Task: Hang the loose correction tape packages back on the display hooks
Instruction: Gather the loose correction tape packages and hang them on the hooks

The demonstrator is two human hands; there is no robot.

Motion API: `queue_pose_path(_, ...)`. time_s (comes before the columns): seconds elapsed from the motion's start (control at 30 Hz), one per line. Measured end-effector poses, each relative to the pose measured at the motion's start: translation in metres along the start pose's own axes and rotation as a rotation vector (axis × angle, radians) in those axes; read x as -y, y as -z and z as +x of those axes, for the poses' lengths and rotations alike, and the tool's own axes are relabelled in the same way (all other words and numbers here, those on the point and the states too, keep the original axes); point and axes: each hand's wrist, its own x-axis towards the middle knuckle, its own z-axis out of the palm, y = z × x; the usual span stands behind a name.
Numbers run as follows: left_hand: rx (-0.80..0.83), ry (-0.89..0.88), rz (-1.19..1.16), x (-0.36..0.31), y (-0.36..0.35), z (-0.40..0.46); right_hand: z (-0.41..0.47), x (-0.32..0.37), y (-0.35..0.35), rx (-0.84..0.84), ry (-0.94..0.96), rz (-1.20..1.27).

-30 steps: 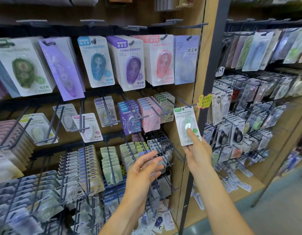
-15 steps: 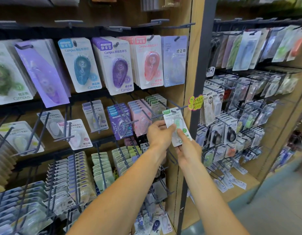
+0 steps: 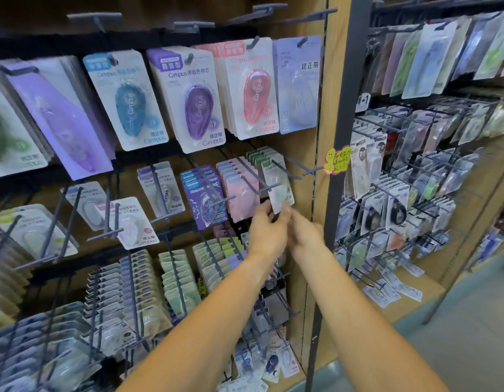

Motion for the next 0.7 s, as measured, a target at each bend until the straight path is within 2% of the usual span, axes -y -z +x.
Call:
queue_pose_path(0.1, 0.167, 0.031, 0.205, 0.051, 0.031, -0.058, -0.063, -0.041, 0.078, -0.081, 0.055, -0.094)
queue_pose_path(0.2, 0.353, 0.179, 0.393, 0.131, 0.073, -0.129, -0.120, -0.107, 0.184, -0.214, 0.025, -0.318)
queue_pose_path(0.3, 0.470, 0.341, 0.603, 0.223, 0.113, -0.197, -0.185, -0.176, 0.284, -0.427, -0.073, -0.491)
queue_pose_path(0.43, 0.643, 0.522, 0.858, 0.314, 0.146, -0.268, -0.282, -0.244, 0.380, -0.636, -0.293, -0.533)
queue_pose_path(0.53, 0.759, 0.548, 0.940, 0.340, 0.130, -0.290, -0.349, -0.272, 0.423, -0.792, -0.352, -0.502)
queue_pose_path(0.7, 0.882, 0.462, 0.881, 0.312, 0.026, -0.284, -0.412, -0.270, 0.469, -0.966, -0.487, -0.456)
